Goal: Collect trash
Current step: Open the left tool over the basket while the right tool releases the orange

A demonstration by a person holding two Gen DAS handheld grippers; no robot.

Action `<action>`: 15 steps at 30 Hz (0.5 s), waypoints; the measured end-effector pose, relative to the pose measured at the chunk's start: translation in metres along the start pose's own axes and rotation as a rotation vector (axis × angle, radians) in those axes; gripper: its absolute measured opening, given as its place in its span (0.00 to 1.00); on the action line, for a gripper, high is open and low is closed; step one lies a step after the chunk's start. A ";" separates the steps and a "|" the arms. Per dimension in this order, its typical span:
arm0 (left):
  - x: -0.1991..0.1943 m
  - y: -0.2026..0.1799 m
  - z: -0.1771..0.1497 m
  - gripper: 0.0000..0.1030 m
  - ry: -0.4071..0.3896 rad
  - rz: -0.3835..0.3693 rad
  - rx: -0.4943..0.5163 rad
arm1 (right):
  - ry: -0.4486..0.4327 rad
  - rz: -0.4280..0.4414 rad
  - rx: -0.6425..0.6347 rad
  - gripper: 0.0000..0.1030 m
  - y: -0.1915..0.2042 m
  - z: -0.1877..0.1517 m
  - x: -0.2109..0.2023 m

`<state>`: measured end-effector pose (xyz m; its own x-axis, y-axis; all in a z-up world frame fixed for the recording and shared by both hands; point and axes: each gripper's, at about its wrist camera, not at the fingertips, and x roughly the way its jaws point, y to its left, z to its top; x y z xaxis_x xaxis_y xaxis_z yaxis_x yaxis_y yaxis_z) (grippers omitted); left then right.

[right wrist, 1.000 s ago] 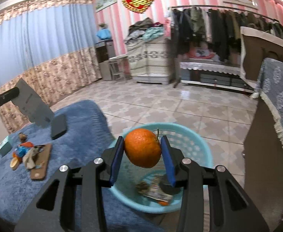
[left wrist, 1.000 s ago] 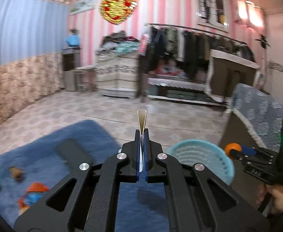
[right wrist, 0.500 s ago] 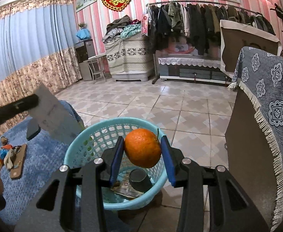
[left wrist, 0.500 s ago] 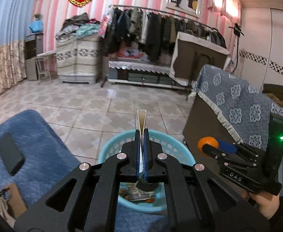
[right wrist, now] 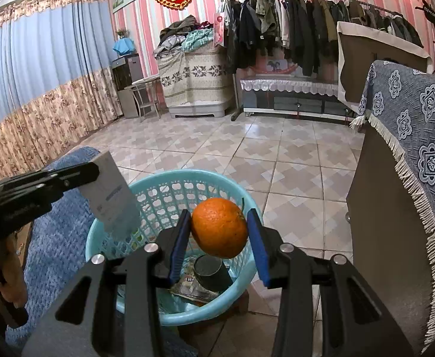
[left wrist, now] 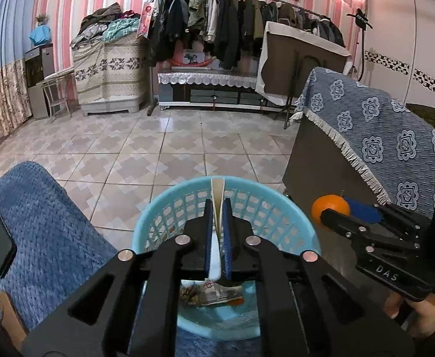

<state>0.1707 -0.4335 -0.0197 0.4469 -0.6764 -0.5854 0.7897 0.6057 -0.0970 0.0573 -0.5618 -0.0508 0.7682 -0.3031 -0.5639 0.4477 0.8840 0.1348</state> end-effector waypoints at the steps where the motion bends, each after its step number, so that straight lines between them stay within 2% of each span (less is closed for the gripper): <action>1: -0.001 0.003 0.000 0.14 -0.001 0.010 -0.004 | 0.001 0.000 -0.001 0.38 0.001 0.000 0.001; 3: -0.005 0.009 0.001 0.32 -0.012 0.030 -0.011 | 0.003 0.000 -0.005 0.38 0.003 0.000 0.001; 4: -0.008 0.012 0.001 0.37 -0.026 0.048 -0.014 | 0.004 0.001 -0.006 0.38 0.004 -0.001 0.002; 6: -0.015 0.017 0.003 0.53 -0.050 0.092 -0.013 | 0.006 0.003 -0.007 0.38 0.005 -0.001 0.003; 9: -0.022 0.026 0.006 0.68 -0.077 0.162 -0.009 | 0.008 0.007 -0.006 0.38 0.008 -0.001 0.007; 15: -0.036 0.056 0.007 0.85 -0.117 0.266 -0.048 | 0.004 0.006 -0.027 0.38 0.021 -0.002 0.015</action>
<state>0.2020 -0.3782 0.0018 0.6831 -0.5333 -0.4990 0.6190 0.7853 0.0081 0.0773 -0.5472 -0.0576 0.7687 -0.2963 -0.5669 0.4306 0.8951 0.1161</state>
